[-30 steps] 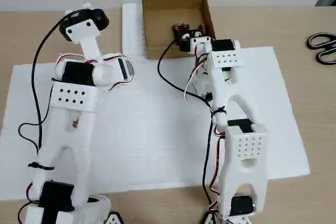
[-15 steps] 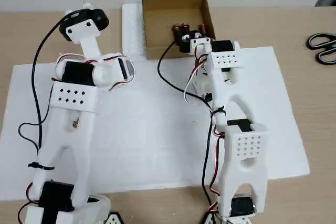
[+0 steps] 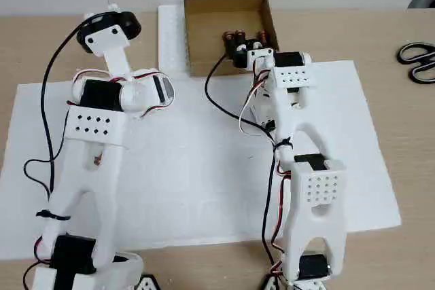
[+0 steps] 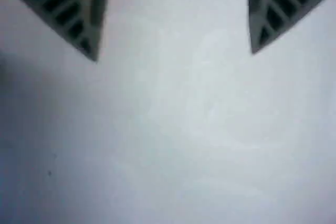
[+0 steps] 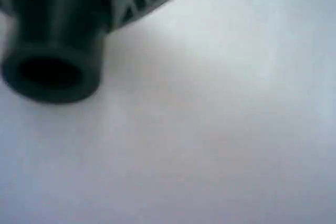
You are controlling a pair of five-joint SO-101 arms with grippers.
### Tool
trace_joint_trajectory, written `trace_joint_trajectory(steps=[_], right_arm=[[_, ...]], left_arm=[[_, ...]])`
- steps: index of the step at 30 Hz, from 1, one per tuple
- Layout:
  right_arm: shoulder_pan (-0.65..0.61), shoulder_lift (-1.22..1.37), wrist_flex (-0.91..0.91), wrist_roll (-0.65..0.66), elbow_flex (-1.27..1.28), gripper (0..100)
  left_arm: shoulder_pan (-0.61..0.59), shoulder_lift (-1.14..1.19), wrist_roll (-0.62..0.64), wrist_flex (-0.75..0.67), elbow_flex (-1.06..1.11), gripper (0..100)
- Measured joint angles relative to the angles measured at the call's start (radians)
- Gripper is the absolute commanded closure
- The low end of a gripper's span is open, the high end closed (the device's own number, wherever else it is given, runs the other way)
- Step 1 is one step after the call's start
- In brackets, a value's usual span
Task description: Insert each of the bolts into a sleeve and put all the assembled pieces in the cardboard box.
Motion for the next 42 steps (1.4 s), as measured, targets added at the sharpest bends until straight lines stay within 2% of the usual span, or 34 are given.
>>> trace_joint_trajectory(steps=[4,10,16,21,24,26,32,38,42], right_arm=[[-0.028,-0.075,0.054,-0.015,0.017,99.6],[-0.123,-0.269,0.147,-0.103,0.017,99.6],[-0.137,-0.456,0.161,-0.207,0.034,99.6],[-0.137,-0.603,0.169,-0.256,0.126,99.6],[-0.137,-0.703,0.17,-0.273,0.227,99.6],[-0.126,-0.773,0.17,-0.292,0.304,99.6],[-0.021,-0.956,0.17,-0.316,0.525,99.6],[0.058,-1.109,0.17,-0.316,0.721,99.6],[0.083,-1.201,0.17,-0.318,0.836,99.6]], left_arm=[[0.0,0.0,0.0,0.0,0.0,96],[0.0,0.0,0.0,-0.014,-0.018,97],[0.0,0.0,0.0,0.02,-0.149,96],[-0.028,0.0,-0.002,0.066,-0.258,86],[-0.089,0.0,-0.002,0.068,-0.284,79],[-0.13,0.0,-0.009,0.072,-0.288,79],[-0.23,0.0,-0.172,0.127,-0.288,79],[-0.27,0.0,-0.353,0.201,-0.288,79],[-0.272,0.015,-0.391,0.253,-0.285,81]])
